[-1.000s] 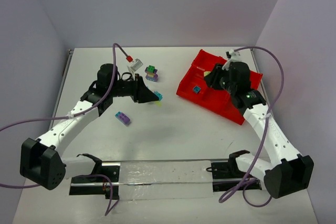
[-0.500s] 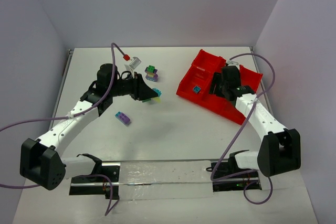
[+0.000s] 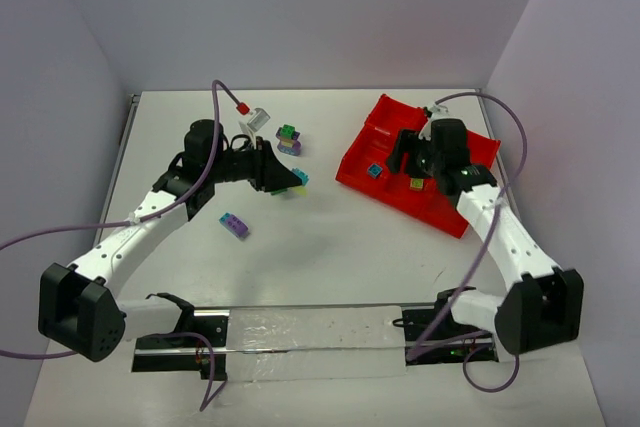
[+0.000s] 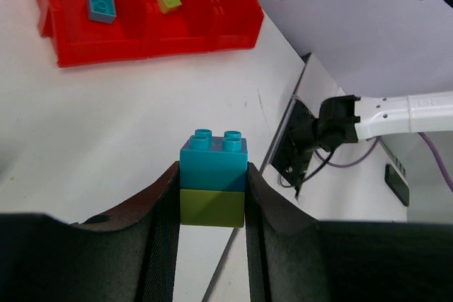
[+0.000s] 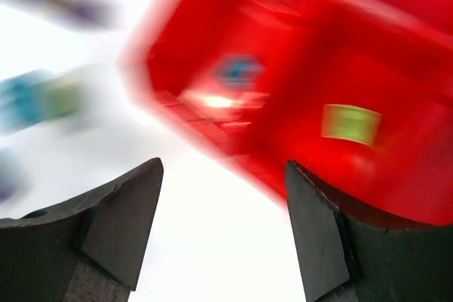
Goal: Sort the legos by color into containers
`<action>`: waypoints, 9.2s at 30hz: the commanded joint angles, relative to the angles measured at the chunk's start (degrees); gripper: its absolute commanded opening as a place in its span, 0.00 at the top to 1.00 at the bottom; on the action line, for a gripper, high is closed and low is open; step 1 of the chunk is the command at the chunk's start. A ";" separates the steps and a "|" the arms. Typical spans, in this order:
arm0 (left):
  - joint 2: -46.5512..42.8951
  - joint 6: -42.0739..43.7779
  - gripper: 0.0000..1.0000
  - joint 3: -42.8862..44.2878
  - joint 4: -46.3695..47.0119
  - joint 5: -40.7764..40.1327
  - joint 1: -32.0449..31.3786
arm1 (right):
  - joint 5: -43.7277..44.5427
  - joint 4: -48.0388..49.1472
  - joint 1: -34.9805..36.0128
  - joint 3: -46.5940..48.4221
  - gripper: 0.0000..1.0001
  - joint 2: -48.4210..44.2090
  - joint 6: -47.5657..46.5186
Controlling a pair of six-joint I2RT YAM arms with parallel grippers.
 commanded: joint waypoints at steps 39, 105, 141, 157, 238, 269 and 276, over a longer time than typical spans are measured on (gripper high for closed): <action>-0.85 3.85 1.00 3.51 2.96 15.64 -0.39 | -51.35 23.50 20.06 8.76 0.43 8.07 4.66; 1.52 0.89 1.00 2.81 3.92 12.57 -0.13 | 0.12 7.57 7.28 3.47 1.00 1.01 5.16; 21.87 -13.46 1.00 17.04 10.14 -3.92 -9.66 | 23.73 -1.52 4.14 9.39 0.13 -2.95 4.23; 57.75 -16.35 1.00 59.55 -5.32 -12.30 -21.29 | 27.10 -7.11 2.45 2.45 0.13 -26.55 7.19; 36.02 -17.16 0.97 26.44 -28.65 -70.96 -11.20 | 13.68 -6.10 2.45 -1.34 0.13 -27.37 7.23; 19.22 8.38 1.00 28.29 -17.10 -0.19 -8.30 | 7.72 -0.97 30.49 7.92 0.17 -4.89 -21.21; 17.90 11.58 1.00 27.41 -17.49 2.32 -8.30 | -1.21 1.86 28.38 4.81 0.14 -10.10 -17.35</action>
